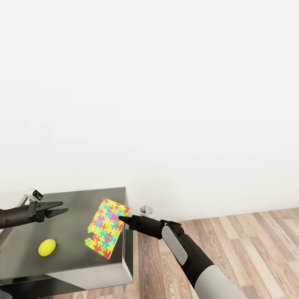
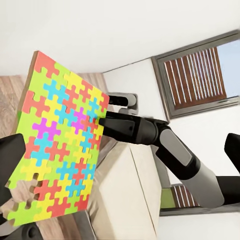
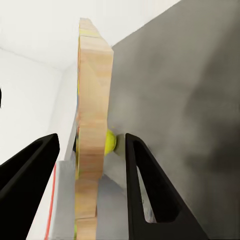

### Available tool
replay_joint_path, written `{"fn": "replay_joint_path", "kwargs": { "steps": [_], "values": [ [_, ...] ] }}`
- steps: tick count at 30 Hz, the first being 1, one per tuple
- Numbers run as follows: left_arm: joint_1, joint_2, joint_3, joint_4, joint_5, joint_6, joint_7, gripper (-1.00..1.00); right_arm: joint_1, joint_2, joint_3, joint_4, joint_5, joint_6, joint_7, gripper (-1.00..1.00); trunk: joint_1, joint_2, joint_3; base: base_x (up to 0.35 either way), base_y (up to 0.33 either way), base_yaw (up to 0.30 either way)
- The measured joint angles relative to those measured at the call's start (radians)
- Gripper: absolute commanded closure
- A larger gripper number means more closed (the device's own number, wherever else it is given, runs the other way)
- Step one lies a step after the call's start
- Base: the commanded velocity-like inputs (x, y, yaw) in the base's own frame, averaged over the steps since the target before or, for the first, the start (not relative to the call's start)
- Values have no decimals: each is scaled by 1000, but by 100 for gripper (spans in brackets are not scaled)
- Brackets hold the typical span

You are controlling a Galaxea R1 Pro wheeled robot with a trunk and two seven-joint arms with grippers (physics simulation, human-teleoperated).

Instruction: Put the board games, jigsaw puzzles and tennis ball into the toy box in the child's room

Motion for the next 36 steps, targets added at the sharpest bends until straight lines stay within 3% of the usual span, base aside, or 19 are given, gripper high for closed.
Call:
{"fn": "replay_joint_path", "kwargs": {
  "steps": [24, 36],
  "values": [
    [0, -12, -2, 0, 0, -1, 0, -100, 0, 0, 0, 0, 0, 0, 1, 100, -1, 0, 40, -32, -1, 0],
    [0, -24, -2, -2, -1, -2, 0, -100, 0, 0, 0, 0, 0, 0, 1, 100, 0, 0, 60, -179, -203, 0]
  ]
}}
